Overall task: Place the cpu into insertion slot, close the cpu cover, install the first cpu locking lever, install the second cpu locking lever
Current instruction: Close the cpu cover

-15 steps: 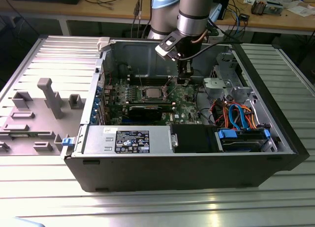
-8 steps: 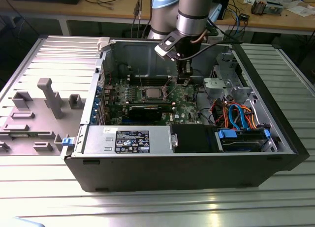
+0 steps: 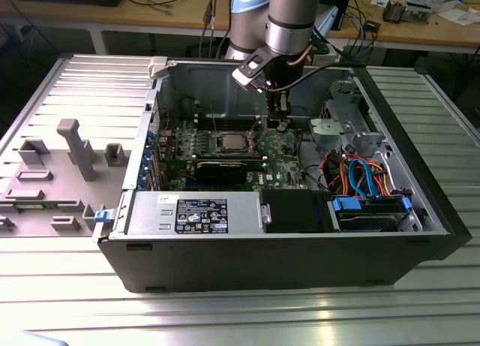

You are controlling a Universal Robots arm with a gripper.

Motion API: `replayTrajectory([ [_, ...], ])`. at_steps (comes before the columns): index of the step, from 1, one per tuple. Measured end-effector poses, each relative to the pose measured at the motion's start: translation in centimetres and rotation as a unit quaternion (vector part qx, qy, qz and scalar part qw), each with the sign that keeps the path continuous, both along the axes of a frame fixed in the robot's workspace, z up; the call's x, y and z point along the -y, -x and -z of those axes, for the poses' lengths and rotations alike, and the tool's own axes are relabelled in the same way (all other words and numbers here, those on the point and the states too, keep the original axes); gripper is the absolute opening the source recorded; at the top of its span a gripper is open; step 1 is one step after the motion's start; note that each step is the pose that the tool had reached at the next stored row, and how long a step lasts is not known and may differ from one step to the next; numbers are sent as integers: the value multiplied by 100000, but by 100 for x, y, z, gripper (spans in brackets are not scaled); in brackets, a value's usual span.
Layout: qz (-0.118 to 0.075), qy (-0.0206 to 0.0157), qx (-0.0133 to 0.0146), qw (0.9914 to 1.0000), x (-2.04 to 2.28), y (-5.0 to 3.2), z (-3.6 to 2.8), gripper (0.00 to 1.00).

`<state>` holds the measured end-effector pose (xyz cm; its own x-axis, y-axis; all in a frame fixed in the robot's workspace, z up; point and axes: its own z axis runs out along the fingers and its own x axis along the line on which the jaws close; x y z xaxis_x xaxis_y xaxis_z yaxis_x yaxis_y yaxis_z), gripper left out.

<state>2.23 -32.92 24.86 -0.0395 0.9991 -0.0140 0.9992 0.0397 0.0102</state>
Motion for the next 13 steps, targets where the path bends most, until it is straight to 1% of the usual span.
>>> replayTrajectory([
  [8,-1,-2,1,100000,0,44,0,11],
  [13,-3,0,3,100000,0,50,0,11],
])
